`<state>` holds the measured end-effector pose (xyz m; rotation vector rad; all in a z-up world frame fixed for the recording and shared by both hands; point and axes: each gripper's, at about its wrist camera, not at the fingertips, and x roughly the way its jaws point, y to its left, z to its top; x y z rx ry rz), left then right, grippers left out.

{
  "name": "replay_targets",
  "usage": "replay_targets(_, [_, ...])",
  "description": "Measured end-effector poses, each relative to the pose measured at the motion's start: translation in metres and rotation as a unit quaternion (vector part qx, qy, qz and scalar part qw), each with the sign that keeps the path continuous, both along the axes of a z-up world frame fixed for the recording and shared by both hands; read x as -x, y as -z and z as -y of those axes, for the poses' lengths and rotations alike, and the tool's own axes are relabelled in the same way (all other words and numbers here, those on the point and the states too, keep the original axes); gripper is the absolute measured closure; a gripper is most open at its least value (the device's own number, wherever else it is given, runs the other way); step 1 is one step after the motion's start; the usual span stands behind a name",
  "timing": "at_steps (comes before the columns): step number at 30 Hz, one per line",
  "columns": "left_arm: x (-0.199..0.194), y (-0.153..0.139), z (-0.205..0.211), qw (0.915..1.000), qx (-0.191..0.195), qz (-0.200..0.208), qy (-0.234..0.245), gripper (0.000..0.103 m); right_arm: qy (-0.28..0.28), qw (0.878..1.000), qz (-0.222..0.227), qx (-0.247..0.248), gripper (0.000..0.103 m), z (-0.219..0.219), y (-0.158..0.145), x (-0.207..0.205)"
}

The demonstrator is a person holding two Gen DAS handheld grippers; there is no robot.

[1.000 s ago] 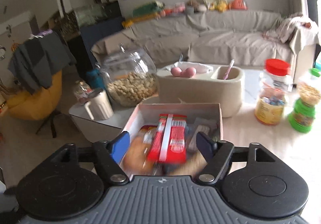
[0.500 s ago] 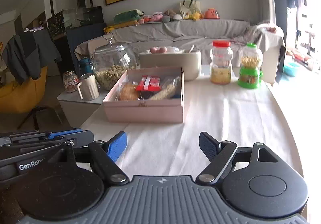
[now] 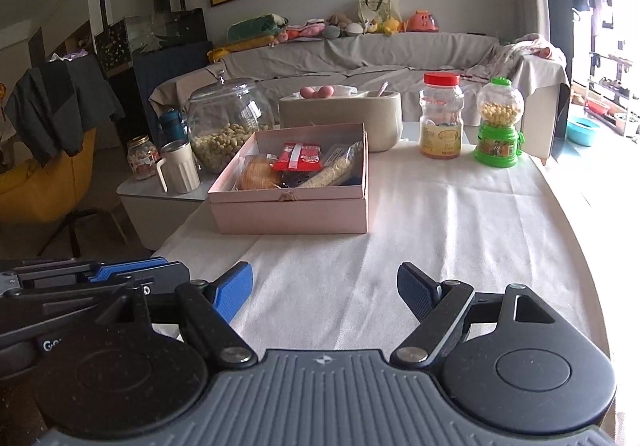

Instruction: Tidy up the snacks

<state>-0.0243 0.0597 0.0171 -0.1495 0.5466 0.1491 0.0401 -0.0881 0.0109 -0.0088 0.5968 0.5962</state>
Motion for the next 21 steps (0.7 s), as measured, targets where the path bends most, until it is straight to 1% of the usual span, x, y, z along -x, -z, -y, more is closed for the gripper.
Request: replay_targets(21, [-0.001,0.0006,0.0011,1.0,0.004,-0.001,0.008,0.086,0.0,1.0,-0.003,0.005,0.022,-0.0016,0.0041,-0.0005])
